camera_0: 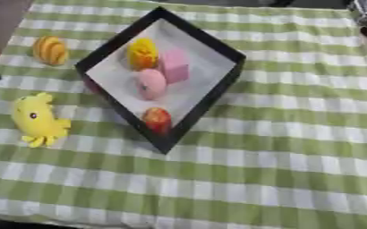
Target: Pick up objects on the table and place them in the box.
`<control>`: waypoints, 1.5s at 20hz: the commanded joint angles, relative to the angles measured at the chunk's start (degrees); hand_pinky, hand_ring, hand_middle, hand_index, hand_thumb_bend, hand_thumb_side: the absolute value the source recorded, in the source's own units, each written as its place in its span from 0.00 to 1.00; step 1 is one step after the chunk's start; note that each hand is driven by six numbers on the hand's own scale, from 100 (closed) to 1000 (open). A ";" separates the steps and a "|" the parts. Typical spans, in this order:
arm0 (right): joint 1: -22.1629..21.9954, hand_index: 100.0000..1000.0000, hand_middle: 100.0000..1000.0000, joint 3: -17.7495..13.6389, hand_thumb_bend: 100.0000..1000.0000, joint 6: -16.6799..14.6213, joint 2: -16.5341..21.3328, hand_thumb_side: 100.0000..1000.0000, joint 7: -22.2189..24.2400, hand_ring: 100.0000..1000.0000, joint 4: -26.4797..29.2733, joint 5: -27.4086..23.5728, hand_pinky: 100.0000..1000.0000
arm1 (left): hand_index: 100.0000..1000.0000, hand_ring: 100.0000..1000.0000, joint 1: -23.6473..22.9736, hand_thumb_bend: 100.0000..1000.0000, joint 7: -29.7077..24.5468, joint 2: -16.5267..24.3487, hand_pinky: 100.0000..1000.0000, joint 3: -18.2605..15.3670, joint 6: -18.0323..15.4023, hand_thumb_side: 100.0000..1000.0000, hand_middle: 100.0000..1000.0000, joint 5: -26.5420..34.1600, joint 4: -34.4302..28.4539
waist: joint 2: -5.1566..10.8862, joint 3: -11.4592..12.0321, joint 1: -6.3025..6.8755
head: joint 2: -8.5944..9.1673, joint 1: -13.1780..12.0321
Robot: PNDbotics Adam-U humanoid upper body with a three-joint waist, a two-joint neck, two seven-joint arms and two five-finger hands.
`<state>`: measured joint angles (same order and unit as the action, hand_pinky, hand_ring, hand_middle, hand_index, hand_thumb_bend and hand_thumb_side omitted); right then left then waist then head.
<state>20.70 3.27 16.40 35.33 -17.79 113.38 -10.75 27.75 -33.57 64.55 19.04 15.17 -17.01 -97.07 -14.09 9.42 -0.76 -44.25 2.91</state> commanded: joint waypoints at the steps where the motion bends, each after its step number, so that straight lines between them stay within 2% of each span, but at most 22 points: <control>1: 0.86 0.78 0.67 -0.27 0.28 0.00 0.74 0.28 -0.16 0.74 1.21 -0.26 0.89 | 0.86 0.81 2.27 0.70 0.68 0.20 0.86 0.78 0.07 0.11 0.75 0.78 1.17 | 2.14 -0.07 0.64 | 0.13 -0.32; 9: 1.56 0.78 0.67 -0.16 0.27 0.62 0.12 0.28 -0.28 0.74 1.21 -0.34 0.89 | 0.86 0.81 6.75 0.72 -0.15 -3.24 0.86 3.59 -0.58 0.14 0.74 1.04 5.02 | 2.00 -0.24 0.69 | 0.13 -0.54; 15: 1.84 0.77 0.67 -0.06 0.28 0.56 -0.20 0.28 -0.34 0.73 1.21 -0.54 0.88 | 0.85 0.81 9.28 0.73 -1.22 -5.73 0.85 5.20 -2.55 0.07 0.75 -3.74 7.83 | 2.05 -0.41 0.66 | 0.13 -0.51; 25: 1.93 0.77 0.66 -0.11 0.27 0.29 -0.59 0.28 -1.21 0.73 1.21 -1.12 0.88 | 0.85 0.82 11.43 0.73 -3.66 -9.14 0.85 7.07 -6.41 0.04 0.76 -11.22 12.58 | 2.10 -0.58 0.61 | 0.13 -2.89; 30: 1.87 0.77 0.66 -0.08 0.27 0.28 -0.78 0.28 -1.35 0.73 1.21 -1.26 0.88 | 0.85 0.82 12.01 0.73 -3.70 -10.81 0.85 7.63 -7.54 0.05 0.76 -12.91 14.96 | 2.11 -0.62 0.59 | 0.13 -3.85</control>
<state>21.94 3.58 16.74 33.82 -18.87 113.39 -11.59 38.72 -37.29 52.73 27.05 8.04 -29.30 -82.33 -14.09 8.83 -0.76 -44.25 -0.49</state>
